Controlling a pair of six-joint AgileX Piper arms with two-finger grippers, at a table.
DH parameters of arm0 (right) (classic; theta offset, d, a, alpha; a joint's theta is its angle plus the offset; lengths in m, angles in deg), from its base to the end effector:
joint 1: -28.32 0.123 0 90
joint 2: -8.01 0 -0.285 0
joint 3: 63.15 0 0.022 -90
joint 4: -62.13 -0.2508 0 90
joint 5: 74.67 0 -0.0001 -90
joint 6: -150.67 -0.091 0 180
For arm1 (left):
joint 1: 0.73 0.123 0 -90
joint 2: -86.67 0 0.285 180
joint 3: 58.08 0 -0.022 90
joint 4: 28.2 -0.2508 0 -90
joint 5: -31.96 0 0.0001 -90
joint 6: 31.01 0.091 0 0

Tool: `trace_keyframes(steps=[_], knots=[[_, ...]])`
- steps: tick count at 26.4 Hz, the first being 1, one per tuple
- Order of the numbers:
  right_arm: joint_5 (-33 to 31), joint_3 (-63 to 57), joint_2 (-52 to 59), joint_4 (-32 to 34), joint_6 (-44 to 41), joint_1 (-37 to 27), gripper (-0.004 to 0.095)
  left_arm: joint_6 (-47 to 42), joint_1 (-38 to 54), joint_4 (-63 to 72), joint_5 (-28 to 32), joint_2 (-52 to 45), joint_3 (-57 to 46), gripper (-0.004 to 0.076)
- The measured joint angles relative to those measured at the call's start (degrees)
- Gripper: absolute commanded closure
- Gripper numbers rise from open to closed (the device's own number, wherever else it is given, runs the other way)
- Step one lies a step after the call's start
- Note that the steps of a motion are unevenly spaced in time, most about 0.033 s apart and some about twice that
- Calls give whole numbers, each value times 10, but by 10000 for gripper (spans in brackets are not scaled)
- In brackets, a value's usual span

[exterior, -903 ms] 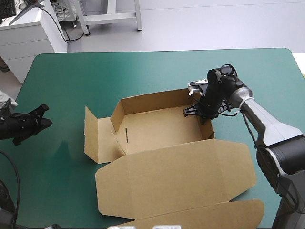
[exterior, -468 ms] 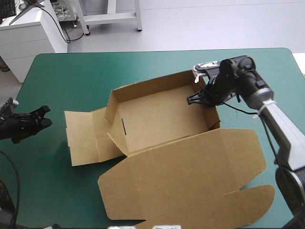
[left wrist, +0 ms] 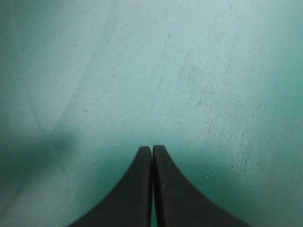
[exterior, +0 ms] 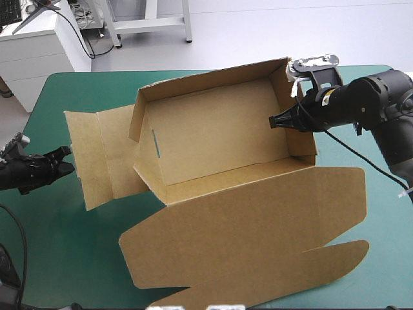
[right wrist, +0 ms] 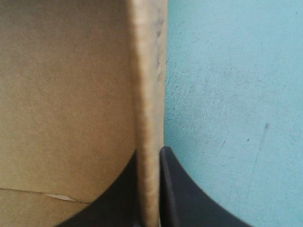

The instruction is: Fold the box

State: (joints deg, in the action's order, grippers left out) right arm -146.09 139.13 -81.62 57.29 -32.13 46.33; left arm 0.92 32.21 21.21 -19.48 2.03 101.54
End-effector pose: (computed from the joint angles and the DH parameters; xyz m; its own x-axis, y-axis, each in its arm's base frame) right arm 0.2649 0.0938 0.4567 -0.7396 -0.1610 -0.6534 -0.3032 0.9466 0.1099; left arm 0.2753 0.1139 0.2513 -0.7422 -0.5495 -0.3836 -0.2805 0.7746 -0.5669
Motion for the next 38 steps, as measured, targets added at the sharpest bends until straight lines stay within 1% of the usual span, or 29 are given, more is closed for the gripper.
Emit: trace_keyframes(steps=[1, 4, 5, 9, 11, 19, 25, 29, 30, 32, 34, 36, 38], knots=[[0, 0, 0, 0, 2, 0, 909, 5, 0, 0, -2, 0, 0, 667], [0, 0, -1, 0, 6, 0, 908, 19, 0, 0, -9, 0, 0, 540], [0, 0, -1, 0, 6, 0, 908, 27, 0, 0, -13, 0, 0, 469], [4, 0, -2, -1, 8, 0, 908, 52, -8, 2, -18, 0, 0, 253], [5, 0, -2, -7, 9, 0, 908, 61, -16, 9, -18, 0, 0, 199], [11, 0, -13, -43, 28, 0, 908, 111, -43, 32, -33, 0, 0, 194], [39, 0, -50, -55, 33, -3, 909, 163, -59, 105, -73, 0, 0, 194], [47, 7, -84, -92, 50, -29, 913, 204, -114, 136, -96, 0, 0, 194], [49, 10, -98, -113, 58, -49, 913, 222, -145, 136, -102, 0, 0, 194], [53, 11, -109, -126, 68, -76, 927, 248, -170, 143, -112, 0, 0, 194], [53, 11, -112, -130, 75, -89, 927, 278, -178, 172, -128, 0, 0, 194], [53, 12, -112, -132, 82, -91, 927, 304, -178, 212, -151, 0, 0, 194], [53, 13, -112, -137, 86, -91, 925, 334, -179, 262, -162, 0, 0, 194]])
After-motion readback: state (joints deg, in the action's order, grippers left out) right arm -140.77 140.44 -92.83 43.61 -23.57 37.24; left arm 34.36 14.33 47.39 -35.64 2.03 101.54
